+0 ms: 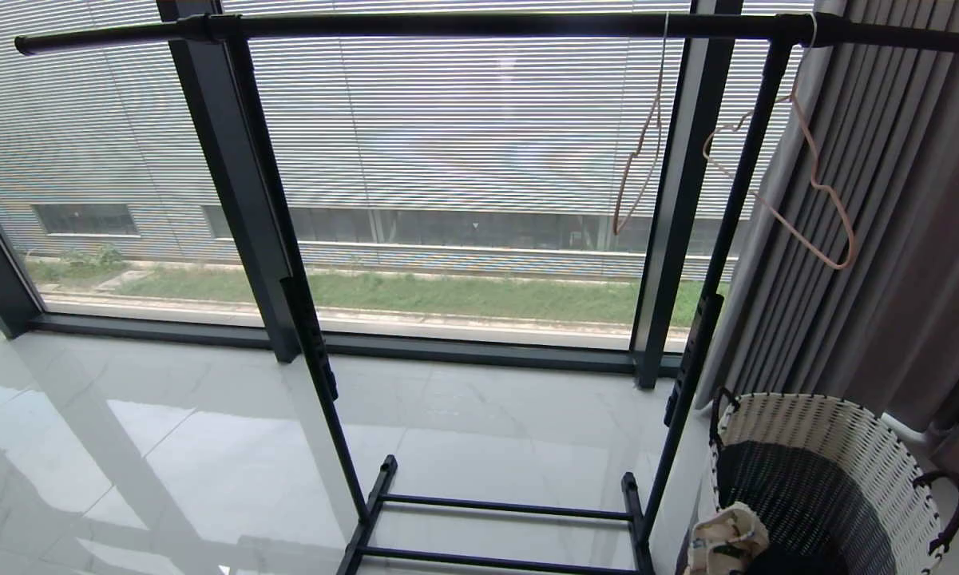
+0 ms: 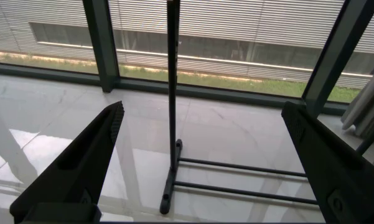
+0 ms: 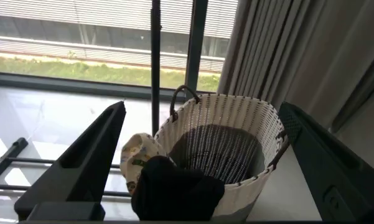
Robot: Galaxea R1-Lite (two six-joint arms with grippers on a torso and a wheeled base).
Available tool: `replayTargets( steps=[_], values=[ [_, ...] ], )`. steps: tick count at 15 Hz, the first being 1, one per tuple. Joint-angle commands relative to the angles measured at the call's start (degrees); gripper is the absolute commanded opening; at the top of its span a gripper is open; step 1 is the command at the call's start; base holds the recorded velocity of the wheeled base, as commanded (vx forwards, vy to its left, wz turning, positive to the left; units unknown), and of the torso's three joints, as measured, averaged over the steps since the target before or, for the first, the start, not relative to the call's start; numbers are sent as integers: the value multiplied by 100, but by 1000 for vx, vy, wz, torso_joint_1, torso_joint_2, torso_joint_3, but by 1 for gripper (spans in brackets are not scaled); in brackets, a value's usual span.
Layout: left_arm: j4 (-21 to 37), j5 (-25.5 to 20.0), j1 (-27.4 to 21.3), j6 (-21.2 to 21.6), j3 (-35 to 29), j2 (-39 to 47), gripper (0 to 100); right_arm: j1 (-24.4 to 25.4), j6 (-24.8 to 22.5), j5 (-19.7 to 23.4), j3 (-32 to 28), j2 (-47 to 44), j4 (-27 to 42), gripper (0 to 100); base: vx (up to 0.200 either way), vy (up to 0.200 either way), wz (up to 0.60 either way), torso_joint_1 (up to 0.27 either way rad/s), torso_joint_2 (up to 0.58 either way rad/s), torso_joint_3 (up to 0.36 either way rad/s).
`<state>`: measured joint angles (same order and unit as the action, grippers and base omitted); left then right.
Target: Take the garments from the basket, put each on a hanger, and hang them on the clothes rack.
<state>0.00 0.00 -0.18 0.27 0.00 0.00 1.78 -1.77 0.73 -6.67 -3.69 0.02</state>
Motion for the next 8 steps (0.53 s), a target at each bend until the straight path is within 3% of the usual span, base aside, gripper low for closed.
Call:
replayTargets(
  steps=[1,3,5,6,8],
  values=[
    [0,0,1,0,0,9,100,604,-755,-3,-801,-1714,165,100,0,0,0,0,0,0],
    [0,0,1,0,0,9,100,604,-1520,-20,-827,-3507,173,100,0,0,0,0,0,0],
    [0,9,1,0,0,0,100,604,-1871,-20,-827,-5370,-134,100,0,0,0,0,0,0],
    [0,0,1,0,0,0,100,604,-1968,-20,-801,-5757,-257,100,0,0,0,0,0,0],
    [0,0,1,0,0,0,100,622,-2706,-20,-572,-7172,-679,100,0,0,0,0,0,0]
  ],
)
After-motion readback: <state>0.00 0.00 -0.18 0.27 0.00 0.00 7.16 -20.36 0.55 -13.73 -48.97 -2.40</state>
